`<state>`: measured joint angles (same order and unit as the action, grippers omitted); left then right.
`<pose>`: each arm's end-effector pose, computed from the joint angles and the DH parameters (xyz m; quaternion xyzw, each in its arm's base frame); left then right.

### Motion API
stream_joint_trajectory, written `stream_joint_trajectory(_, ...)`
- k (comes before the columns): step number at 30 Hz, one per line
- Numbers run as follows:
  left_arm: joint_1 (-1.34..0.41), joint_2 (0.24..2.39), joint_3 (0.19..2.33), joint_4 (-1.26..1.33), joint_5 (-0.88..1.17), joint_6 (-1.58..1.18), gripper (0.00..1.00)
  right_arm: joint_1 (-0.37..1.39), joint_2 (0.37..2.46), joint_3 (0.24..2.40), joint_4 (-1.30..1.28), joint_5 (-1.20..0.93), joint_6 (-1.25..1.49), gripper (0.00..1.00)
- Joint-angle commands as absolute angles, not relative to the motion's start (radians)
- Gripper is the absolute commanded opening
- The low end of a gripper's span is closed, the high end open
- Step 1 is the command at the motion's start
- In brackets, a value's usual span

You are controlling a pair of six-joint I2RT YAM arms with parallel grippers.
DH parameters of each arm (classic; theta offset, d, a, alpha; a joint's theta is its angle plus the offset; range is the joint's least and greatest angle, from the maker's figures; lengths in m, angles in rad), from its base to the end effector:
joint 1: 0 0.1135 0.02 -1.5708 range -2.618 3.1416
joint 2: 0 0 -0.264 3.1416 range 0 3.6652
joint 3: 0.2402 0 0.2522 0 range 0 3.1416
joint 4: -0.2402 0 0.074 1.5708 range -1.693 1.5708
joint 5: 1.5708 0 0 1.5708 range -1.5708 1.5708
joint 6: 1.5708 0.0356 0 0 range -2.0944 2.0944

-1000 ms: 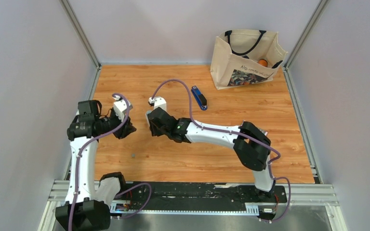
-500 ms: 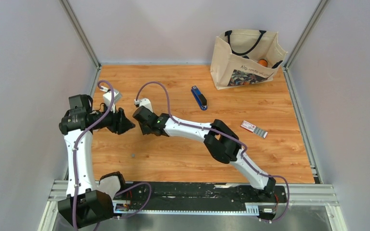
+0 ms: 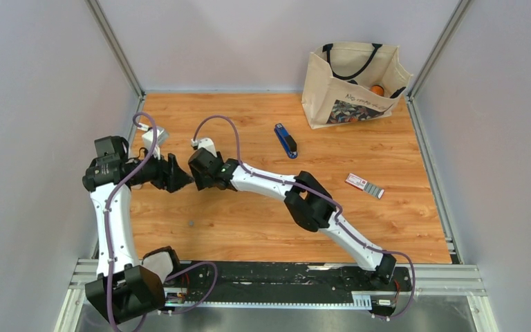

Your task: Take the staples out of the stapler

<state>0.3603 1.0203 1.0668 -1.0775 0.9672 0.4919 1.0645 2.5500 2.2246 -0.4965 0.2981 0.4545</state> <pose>0.1715 0.0333 0.3290 0.1798 0.8433 -0.3105 0.4002 0.2826 0.4881 0.1601 -0.2246 0.8942 0.1488 0.3575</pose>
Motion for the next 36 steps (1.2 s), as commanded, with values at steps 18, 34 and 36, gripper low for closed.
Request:
stream_joint_trajectory(18,0.252,0.985,1.065,-1.017,0.812,0.456,0.77,0.697,2.134,1.914,-0.569,0.449,0.276,0.69)
stream_joint_trajectory(34,0.233,1.055,1.071,-1.016,0.787,0.465,0.77,0.58,2.229,1.896,-0.557,0.397,0.25,0.68)
stream_joint_trajectory(36,0.224,1.057,1.066,-1.006,0.781,0.462,0.77,0.58,2.233,1.885,-0.558,0.396,0.253,0.68)
